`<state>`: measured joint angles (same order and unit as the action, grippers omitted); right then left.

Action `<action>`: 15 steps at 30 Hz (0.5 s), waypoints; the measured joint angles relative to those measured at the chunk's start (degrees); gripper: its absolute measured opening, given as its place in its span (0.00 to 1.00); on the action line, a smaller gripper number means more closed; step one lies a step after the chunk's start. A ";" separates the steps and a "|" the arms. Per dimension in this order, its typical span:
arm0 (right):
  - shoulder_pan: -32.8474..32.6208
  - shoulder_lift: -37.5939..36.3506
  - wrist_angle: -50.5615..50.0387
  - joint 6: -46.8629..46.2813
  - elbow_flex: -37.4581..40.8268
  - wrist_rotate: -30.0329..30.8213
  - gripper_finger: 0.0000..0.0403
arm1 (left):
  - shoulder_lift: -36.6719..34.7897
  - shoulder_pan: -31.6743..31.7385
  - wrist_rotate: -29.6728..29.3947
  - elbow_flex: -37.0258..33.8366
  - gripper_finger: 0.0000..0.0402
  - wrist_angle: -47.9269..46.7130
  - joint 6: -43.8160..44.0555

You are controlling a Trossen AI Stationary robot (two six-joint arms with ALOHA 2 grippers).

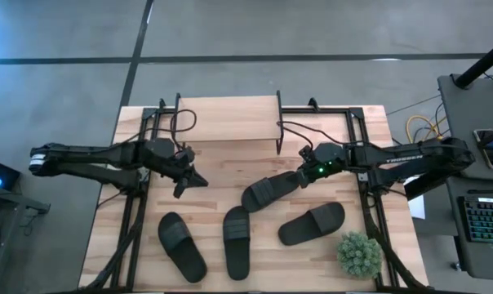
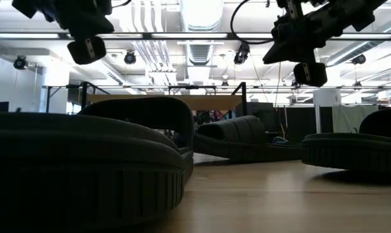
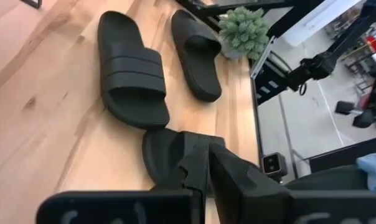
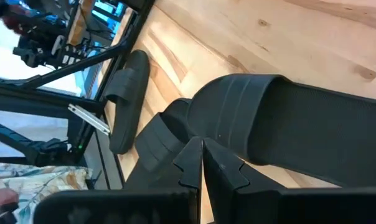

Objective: Pick and place slides into the shelf
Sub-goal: Put the top small black slide on the shelf

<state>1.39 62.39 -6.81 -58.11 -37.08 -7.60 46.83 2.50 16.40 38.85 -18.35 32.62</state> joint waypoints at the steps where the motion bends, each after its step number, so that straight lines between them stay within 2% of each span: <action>1: 0.01 0.55 0.16 0.04 -0.04 0.12 0.02 | -0.15 0.00 0.02 0.00 0.00 0.69 -0.02; 6: 0.00 4.04 0.59 0.02 -0.04 0.14 0.02 | -0.17 0.00 0.02 -1.13 0.00 8.57 0.69; 11: 0.00 7.30 2.90 -2.09 -0.04 -0.98 0.02 | 1.39 0.00 0.16 -1.32 0.00 16.53 11.94; 15: -0.04 9.51 3.53 -4.65 -0.04 -2.38 0.02 | 3.39 0.00 0.26 -1.43 0.00 22.97 12.99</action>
<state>1.35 71.90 -3.28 -62.75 -37.12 -9.98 50.22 2.50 16.67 37.42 4.62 45.61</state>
